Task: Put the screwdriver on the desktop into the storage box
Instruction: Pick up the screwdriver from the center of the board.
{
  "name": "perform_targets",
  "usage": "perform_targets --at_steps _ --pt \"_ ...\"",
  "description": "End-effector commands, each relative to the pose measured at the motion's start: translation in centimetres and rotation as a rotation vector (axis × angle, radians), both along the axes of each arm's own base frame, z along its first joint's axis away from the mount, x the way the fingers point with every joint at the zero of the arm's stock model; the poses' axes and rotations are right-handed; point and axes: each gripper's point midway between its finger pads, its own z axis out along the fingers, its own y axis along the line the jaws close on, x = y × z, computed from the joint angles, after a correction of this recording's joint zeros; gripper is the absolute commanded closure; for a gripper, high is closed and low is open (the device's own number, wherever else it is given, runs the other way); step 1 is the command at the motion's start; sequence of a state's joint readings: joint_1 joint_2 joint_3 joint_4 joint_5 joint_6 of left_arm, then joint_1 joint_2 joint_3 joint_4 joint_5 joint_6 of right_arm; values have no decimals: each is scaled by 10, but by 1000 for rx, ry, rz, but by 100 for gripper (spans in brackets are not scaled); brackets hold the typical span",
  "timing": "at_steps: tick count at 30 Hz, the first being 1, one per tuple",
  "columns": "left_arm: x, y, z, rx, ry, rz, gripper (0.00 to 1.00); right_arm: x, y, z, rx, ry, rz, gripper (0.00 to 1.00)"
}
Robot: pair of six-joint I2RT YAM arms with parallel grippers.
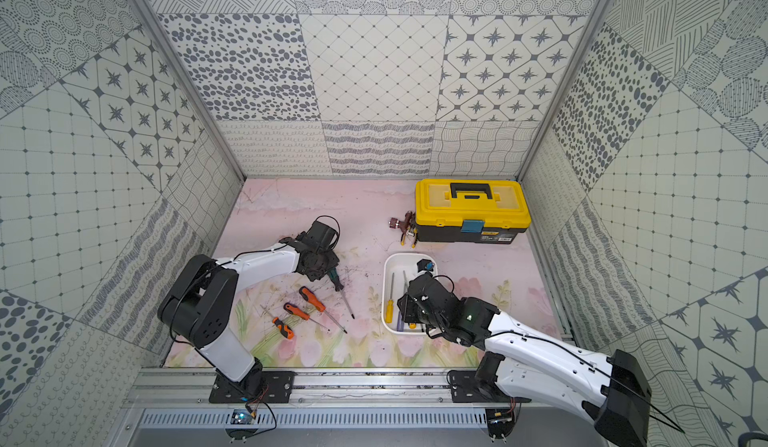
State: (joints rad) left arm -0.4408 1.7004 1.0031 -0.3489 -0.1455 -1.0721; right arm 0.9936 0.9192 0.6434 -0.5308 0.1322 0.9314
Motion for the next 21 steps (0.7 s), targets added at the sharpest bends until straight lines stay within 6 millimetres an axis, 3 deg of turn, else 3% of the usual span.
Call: perform_targets --at_steps 1,8,10,14,17,21 --pt "4 -18 41 -21 -76 -76 100 3 4 18 39 -40 7 71" --pt "-12 -36 133 -133 -326 -177 100 1 3 27 74 -62 12 54" --pt "-21 -50 156 -226 -395 -242 100 -1 6 33 100 -69 35 50" --pt "-51 -94 199 -524 -520 -466 100 -14 25 52 235 -91 145 43" --pt "-76 -114 217 -683 -545 -595 100 -25 43 71 367 -115 244 37" --pt "-101 -119 229 -828 -589 -638 100 -32 55 87 476 -137 303 34"
